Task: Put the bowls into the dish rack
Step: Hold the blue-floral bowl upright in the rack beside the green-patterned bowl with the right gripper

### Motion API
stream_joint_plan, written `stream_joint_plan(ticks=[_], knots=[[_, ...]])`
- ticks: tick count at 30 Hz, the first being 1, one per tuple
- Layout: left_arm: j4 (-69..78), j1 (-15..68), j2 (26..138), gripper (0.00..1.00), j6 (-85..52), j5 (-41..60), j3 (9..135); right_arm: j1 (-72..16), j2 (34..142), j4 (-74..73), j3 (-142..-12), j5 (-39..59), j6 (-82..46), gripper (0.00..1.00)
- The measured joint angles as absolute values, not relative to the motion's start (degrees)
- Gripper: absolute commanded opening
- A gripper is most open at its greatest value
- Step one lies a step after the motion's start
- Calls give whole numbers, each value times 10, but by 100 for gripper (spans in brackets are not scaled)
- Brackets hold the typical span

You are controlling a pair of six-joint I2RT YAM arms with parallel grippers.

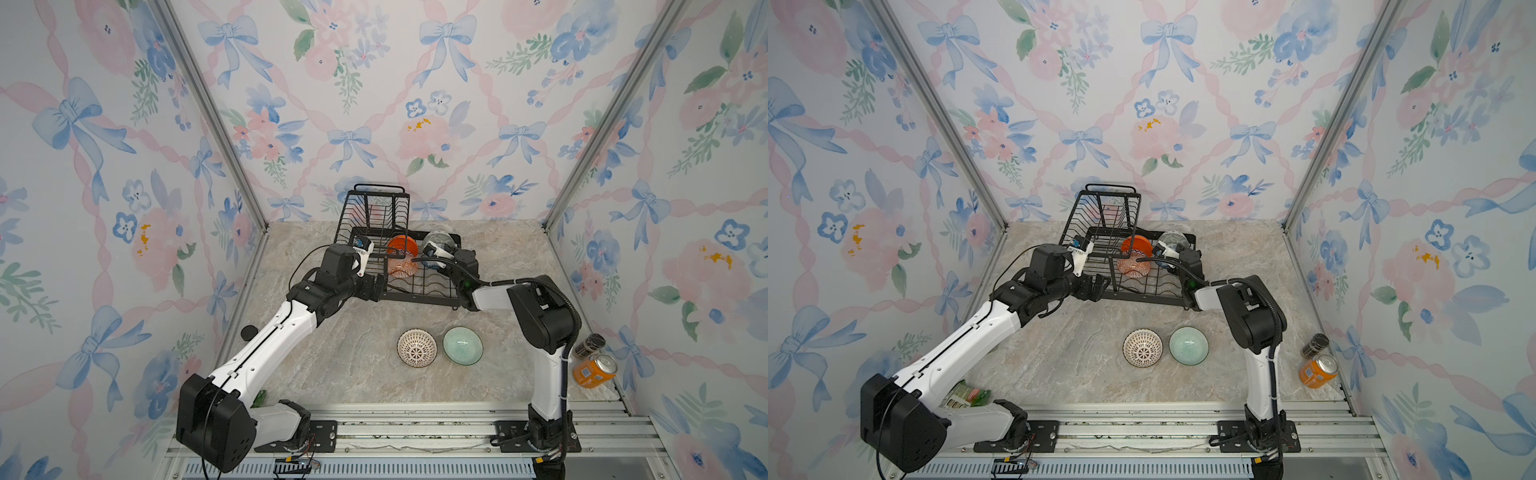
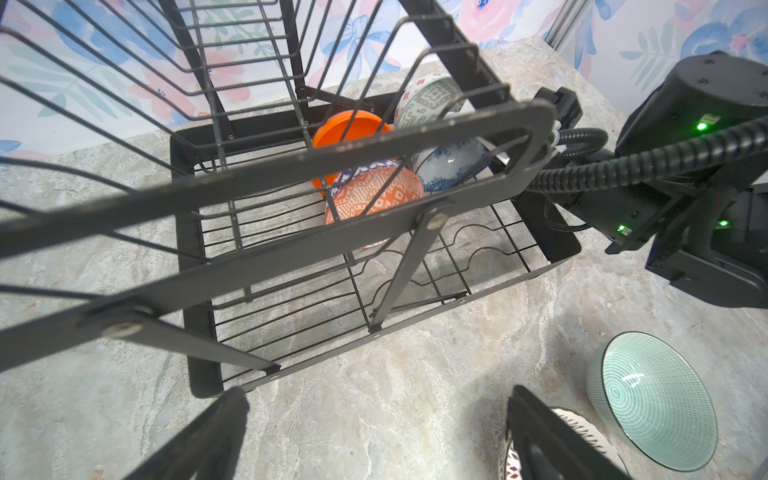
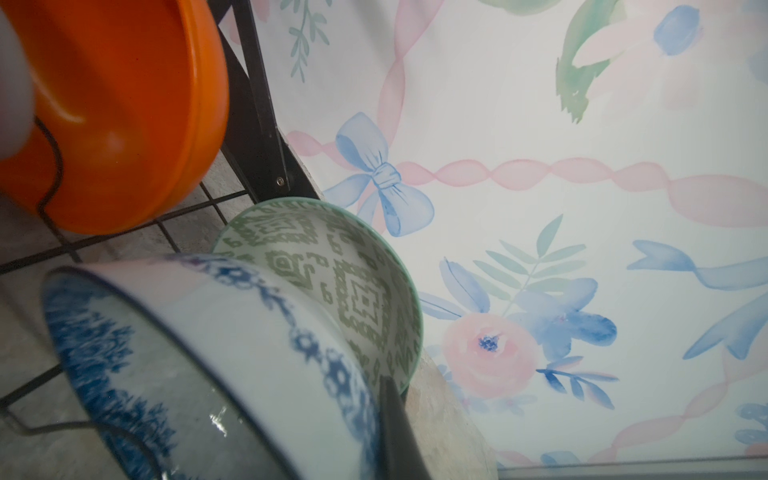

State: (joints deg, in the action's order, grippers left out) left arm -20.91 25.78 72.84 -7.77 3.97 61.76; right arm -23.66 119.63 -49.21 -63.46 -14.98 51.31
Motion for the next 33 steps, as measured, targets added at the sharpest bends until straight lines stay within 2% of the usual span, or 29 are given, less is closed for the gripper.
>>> stream_joint_plan(ticks=[18, 33], knots=[[-209, 257, 730, 98, -78, 51, 617, -238, 1188, -489, -624, -142, 515, 0], [-209, 255, 730, 98, -78, 59, 613, -243, 1177, -464, -624, -148, 515, 18]])
